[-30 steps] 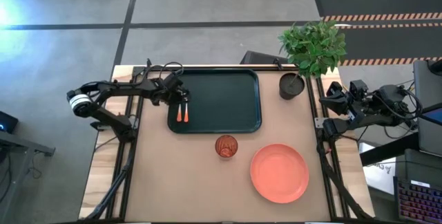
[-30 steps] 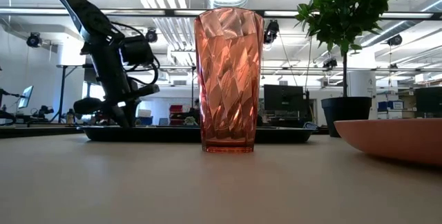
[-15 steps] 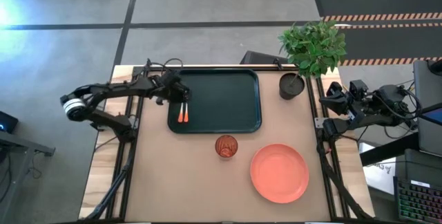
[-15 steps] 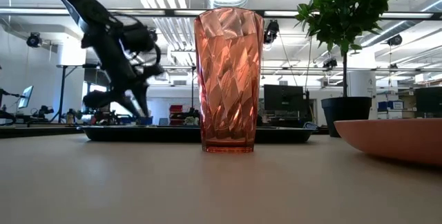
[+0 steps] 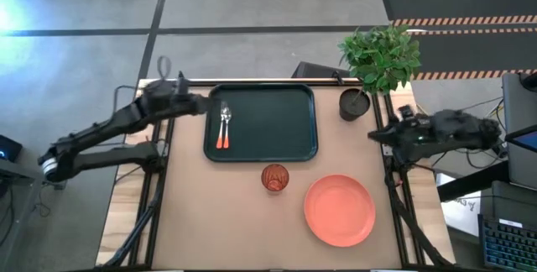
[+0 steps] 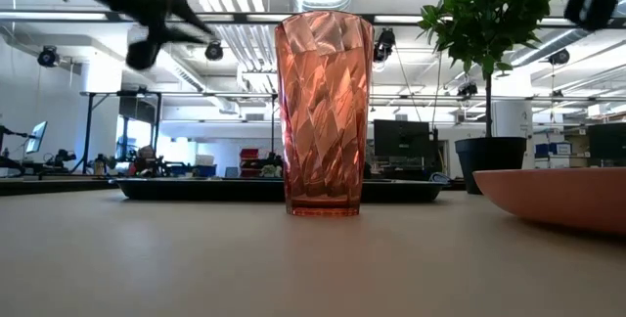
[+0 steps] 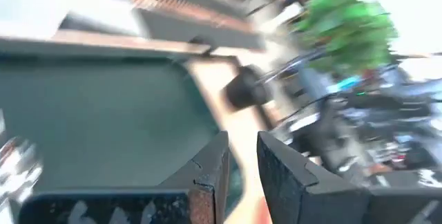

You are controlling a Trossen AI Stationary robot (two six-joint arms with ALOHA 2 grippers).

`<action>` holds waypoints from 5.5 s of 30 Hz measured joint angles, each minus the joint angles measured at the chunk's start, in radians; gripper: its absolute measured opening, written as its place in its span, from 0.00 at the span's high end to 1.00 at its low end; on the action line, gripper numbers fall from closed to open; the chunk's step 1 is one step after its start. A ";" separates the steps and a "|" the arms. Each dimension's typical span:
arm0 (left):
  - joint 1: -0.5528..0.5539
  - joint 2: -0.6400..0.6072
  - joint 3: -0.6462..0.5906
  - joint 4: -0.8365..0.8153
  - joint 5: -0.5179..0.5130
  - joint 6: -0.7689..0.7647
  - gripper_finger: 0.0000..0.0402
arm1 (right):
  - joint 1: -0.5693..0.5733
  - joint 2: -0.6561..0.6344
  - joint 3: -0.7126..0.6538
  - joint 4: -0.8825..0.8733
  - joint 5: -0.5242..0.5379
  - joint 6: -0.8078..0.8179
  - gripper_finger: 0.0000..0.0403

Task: Pick and place plate/cup/fork/spoon on tray
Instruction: Put the orange plate on the black serving tray to the right of the orange spoon

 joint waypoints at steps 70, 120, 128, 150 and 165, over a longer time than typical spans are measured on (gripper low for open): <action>-0.196 -0.102 -0.023 0.322 0.089 0.215 0.85 | -0.146 1.037 0.136 -0.296 -0.411 -0.249 0.67; -0.196 -0.103 -0.023 0.322 0.089 0.215 0.85 | -0.135 0.985 0.000 -0.055 -0.432 -0.212 0.98; -0.196 -0.105 -0.023 0.322 0.089 0.215 0.85 | -0.135 0.883 0.197 -0.413 -0.227 -0.196 0.98; -0.196 -0.112 -0.024 0.322 0.089 0.218 0.85 | -0.371 0.946 0.523 -0.470 0.119 -0.479 0.98; -0.196 -0.114 -0.024 0.319 0.098 0.218 0.85 | -0.697 1.200 0.641 0.017 -0.127 -0.726 0.98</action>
